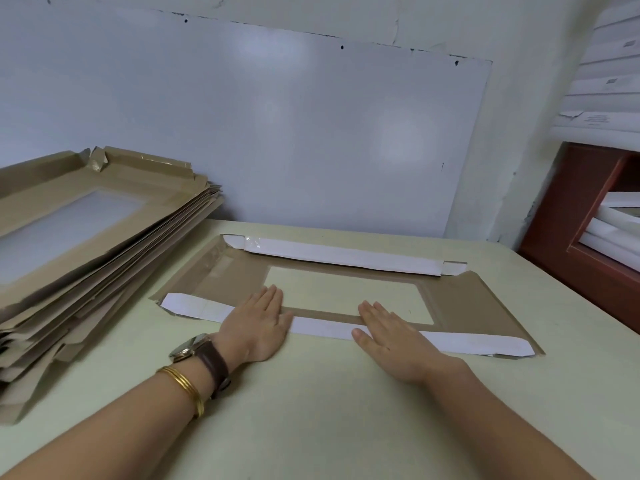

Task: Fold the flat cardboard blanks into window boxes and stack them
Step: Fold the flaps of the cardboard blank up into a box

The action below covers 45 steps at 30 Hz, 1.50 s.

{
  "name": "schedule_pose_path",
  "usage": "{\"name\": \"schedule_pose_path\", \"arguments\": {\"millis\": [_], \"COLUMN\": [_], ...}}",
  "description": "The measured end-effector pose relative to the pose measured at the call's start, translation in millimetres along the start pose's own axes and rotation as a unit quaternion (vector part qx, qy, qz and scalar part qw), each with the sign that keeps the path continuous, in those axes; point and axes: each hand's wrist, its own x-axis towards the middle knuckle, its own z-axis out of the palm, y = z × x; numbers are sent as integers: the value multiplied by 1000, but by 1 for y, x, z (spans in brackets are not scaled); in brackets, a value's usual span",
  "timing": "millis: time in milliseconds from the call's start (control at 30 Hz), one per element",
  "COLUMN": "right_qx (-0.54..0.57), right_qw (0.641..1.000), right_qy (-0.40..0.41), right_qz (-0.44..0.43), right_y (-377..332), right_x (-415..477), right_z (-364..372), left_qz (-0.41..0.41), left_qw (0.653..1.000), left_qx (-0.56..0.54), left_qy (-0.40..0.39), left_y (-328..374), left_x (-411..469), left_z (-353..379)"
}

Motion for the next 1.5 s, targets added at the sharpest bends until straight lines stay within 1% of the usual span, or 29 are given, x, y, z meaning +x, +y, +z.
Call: {"name": "schedule_pose_path", "arguments": {"millis": [300,533,700,933,1300,1400,1500], "right_qx": [4,-1,5,-4,-11,-6,-1], "right_qw": [999,997,996,991,988,988,988], "right_qy": [26,24,20,0,16,12,8], "right_qz": [46,70,89,137,152,153,153], "right_y": [51,78,93,127,130,130,130], "right_x": [-21,-32,-38,-51,-53,-55,-55], "right_z": [-10,-17,-20,-29,-26,-26,-27], "left_qz": [-63,-71,-62,-73,-94,-101,-108], "left_qw": [998,997,998,997,994,994,994], "left_qx": [10,12,11,0,15,33,12], "left_qy": [-1,5,31,25,44,31,14], "left_y": [-45,-54,-71,-83,-79,-80,-81], "left_x": [-9,-11,-12,-11,-10,-9,-8], "left_z": [-10,-11,-10,-10,-11,-12,-13]}}
